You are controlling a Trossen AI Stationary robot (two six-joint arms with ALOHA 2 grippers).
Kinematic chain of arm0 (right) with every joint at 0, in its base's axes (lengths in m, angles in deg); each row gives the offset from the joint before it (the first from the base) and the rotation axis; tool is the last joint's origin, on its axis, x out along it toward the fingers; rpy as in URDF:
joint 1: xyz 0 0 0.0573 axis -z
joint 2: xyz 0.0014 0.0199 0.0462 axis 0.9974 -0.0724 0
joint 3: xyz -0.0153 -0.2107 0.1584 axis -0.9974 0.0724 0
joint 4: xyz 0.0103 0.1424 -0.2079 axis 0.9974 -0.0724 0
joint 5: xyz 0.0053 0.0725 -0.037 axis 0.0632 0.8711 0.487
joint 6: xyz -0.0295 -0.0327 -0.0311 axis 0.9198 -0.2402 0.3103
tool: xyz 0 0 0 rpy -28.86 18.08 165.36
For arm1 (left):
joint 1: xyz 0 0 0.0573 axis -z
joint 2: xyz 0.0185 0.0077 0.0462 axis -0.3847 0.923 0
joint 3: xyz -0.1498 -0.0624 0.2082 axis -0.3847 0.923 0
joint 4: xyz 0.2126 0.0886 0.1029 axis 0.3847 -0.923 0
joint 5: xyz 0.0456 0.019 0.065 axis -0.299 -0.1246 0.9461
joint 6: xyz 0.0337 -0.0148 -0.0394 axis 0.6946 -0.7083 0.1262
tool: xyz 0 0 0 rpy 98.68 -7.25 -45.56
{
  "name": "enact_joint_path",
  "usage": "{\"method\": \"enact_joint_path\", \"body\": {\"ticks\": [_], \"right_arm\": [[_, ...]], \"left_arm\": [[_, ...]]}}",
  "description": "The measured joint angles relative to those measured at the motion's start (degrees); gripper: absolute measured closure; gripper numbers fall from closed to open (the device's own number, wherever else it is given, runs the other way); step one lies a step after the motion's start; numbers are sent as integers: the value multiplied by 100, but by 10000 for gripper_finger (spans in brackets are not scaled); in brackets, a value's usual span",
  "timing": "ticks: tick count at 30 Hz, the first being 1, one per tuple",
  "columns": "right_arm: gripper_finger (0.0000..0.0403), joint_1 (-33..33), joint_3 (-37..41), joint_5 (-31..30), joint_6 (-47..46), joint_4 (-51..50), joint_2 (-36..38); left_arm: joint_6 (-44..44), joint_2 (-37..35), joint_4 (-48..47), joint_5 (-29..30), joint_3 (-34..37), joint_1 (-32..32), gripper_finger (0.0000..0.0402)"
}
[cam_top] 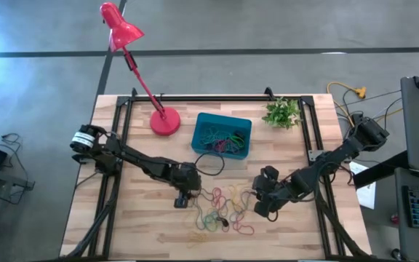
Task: Pick and place rubber bands into bin
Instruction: Put the yellow rubber band into the blue bin
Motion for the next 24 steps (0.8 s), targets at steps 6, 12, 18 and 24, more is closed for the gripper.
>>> {"method": "enact_joint_path", "body": {"ticks": [6,12,18,24], "right_arm": [[335,0,4,-1,0,3,0],[335,0,5,-1,-2,4,0],[335,0,10,-4,-2,5,0],[335,0,11,-4,-24,7,0]], "left_arm": [[0,15,41,2,0,2,256],[11,15,75,2,0,11,303],[52,74,71,2,1,17,323],[61,74,86,11,4,24,324]]}}
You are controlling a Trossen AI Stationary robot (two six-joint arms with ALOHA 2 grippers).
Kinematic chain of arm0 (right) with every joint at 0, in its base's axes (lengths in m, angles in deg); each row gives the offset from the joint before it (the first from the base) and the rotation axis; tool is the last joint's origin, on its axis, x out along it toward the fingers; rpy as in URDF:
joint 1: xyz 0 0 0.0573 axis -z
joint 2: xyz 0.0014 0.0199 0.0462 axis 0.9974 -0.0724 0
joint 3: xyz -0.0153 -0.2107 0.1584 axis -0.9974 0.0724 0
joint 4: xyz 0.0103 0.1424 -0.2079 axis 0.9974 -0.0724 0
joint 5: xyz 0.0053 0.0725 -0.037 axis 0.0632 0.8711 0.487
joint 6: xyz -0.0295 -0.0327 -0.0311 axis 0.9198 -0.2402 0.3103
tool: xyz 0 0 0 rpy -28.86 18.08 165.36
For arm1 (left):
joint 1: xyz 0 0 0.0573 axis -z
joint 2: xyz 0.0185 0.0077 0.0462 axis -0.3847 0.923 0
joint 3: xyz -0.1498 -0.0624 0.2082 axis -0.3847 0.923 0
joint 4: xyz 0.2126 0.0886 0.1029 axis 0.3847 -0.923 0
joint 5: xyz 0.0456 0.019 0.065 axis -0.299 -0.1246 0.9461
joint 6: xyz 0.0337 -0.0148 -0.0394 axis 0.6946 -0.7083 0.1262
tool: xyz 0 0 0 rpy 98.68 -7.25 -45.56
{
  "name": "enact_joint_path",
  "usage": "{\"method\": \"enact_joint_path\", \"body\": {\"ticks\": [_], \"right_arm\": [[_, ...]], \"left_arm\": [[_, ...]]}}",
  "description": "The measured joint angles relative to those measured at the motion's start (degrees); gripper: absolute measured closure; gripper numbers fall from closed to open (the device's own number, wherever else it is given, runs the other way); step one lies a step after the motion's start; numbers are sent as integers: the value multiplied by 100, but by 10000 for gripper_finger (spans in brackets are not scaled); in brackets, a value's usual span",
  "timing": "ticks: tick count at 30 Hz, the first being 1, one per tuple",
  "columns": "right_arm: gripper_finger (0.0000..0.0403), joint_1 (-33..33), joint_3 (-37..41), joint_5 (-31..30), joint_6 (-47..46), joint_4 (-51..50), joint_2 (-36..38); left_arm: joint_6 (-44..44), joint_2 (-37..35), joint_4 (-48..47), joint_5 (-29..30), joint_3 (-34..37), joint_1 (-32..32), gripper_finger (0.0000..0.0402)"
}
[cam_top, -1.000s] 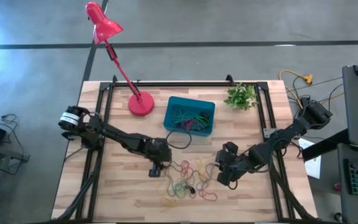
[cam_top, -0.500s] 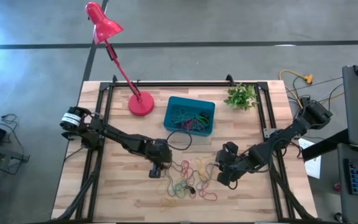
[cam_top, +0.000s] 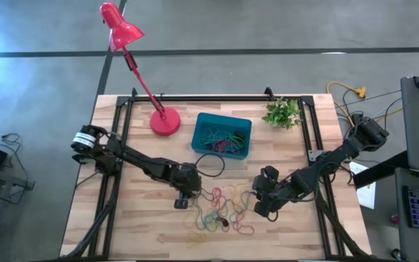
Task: Pick and place rubber bands into bin
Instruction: Put the yellow rubber band into the blue bin
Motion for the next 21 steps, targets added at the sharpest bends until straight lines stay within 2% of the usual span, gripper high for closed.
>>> {"method": "enact_joint_path", "body": {"ticks": [10,21], "right_arm": [[335,0,9,-4,-11,4,0],[335,0,13,-100,-39,-4,0]], "left_arm": [[-11,258,111,-71,-46,8,324],[-7,154,147,14,-48,-13,325]]}}
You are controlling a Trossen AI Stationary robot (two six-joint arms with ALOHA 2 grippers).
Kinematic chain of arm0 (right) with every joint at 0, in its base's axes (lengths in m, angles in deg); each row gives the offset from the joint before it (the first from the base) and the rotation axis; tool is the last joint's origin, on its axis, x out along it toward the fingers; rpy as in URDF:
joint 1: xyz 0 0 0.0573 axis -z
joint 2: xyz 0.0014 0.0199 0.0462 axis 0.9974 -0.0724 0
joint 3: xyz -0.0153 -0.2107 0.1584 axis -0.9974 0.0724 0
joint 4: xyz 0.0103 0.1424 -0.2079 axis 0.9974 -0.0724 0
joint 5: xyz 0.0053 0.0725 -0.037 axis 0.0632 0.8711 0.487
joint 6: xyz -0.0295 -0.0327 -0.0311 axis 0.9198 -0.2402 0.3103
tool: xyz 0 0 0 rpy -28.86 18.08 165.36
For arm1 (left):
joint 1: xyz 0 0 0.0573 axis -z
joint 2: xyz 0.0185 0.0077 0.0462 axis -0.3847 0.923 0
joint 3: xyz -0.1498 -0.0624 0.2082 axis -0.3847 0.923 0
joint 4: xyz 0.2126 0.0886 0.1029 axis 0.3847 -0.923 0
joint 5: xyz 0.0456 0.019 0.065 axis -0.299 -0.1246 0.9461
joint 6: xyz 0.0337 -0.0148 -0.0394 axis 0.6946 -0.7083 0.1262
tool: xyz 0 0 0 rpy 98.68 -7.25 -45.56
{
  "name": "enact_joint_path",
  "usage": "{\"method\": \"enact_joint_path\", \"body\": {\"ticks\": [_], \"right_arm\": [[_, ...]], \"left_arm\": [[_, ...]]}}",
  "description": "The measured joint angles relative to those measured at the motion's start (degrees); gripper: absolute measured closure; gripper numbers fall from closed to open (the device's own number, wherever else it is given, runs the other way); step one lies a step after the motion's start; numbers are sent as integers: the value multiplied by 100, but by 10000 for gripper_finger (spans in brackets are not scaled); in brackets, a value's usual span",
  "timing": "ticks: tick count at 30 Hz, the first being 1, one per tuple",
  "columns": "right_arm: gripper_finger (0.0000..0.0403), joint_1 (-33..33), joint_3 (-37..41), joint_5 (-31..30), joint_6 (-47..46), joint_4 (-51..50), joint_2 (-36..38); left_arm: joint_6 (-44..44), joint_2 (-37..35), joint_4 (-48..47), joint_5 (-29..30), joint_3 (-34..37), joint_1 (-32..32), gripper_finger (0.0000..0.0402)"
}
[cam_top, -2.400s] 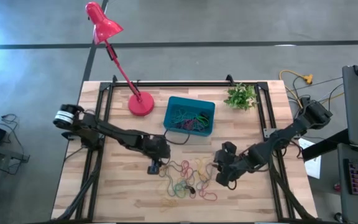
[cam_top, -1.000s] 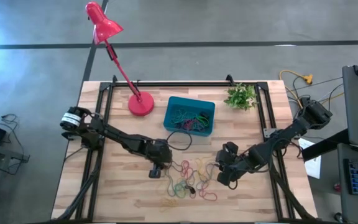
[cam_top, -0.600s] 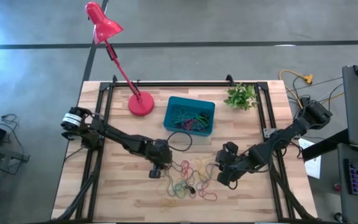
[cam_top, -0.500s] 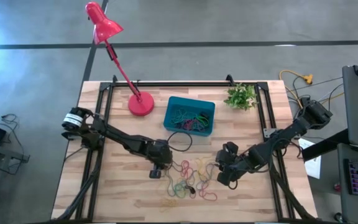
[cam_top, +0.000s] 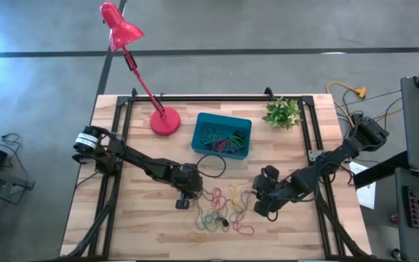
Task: Pick and place rubber bands into bin
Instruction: Put the yellow rubber band into the blue bin
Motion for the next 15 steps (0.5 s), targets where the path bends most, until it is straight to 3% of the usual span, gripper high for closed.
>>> {"method": "enact_joint_path", "body": {"ticks": [5,11,15], "right_arm": [[335,0,0,-10,0,2,0],[335,0,0,-10,0,2,0],[335,0,0,-7,0,2,0]], "left_arm": [[-2,-5,-4,3,-17,0,330],[0,-6,-1,-46,-24,0,389],[-5,-7,-1,-51,-24,0,396]]}}
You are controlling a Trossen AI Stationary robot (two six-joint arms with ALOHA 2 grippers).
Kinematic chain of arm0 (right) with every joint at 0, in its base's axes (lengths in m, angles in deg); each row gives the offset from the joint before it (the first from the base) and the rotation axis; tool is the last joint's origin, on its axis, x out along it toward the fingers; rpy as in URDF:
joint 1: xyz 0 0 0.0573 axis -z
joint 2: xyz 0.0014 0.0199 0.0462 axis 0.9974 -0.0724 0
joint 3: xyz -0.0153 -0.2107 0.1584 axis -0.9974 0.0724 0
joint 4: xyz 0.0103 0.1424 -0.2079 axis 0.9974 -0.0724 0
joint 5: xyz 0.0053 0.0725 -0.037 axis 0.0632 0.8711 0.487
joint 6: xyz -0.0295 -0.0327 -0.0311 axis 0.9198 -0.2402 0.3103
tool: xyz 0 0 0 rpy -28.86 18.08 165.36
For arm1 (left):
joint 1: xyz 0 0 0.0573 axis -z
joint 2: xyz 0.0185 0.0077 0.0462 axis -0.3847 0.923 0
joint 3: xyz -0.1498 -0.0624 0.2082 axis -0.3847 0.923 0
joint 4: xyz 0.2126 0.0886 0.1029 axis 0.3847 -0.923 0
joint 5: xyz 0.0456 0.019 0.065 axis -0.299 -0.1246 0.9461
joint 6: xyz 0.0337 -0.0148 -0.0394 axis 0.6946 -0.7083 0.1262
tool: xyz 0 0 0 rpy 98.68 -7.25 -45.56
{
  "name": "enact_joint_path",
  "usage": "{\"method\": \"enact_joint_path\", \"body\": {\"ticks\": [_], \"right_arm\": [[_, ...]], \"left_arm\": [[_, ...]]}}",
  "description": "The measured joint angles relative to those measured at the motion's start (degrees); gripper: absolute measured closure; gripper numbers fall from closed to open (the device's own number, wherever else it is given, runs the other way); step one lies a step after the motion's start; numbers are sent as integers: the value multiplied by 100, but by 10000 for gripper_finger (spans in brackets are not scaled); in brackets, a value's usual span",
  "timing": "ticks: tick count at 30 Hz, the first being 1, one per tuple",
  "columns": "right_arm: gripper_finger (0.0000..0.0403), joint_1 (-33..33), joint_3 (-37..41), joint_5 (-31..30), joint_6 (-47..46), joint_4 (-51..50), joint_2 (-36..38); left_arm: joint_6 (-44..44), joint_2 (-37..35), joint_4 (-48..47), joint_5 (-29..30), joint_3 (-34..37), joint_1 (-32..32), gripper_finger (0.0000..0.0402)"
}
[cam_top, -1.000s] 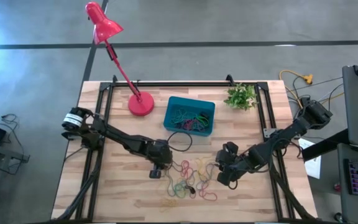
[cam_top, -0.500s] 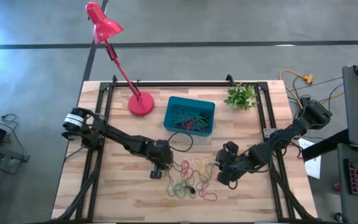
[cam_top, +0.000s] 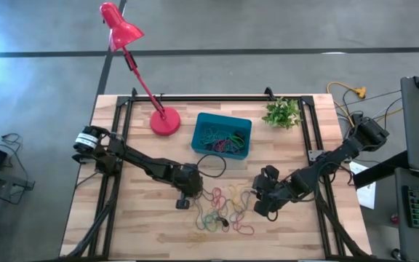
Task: Pick and place rubber bands into bin
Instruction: Put the yellow rubber band into the blue bin
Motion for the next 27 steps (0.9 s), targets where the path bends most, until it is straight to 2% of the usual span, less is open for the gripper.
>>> {"method": "enact_joint_path", "body": {"ticks": [6,17,27], "right_arm": [[335,0,0,0,0,0,0],[335,0,0,-7,2,0,0],[335,0,2,-131,2,12,0]], "left_arm": [[-152,-140,-4,-4,-27,0,401],[-147,-1116,-47,183,-99,-9,401],[11,-1816,-21,1188,-403,-150,401]]}}
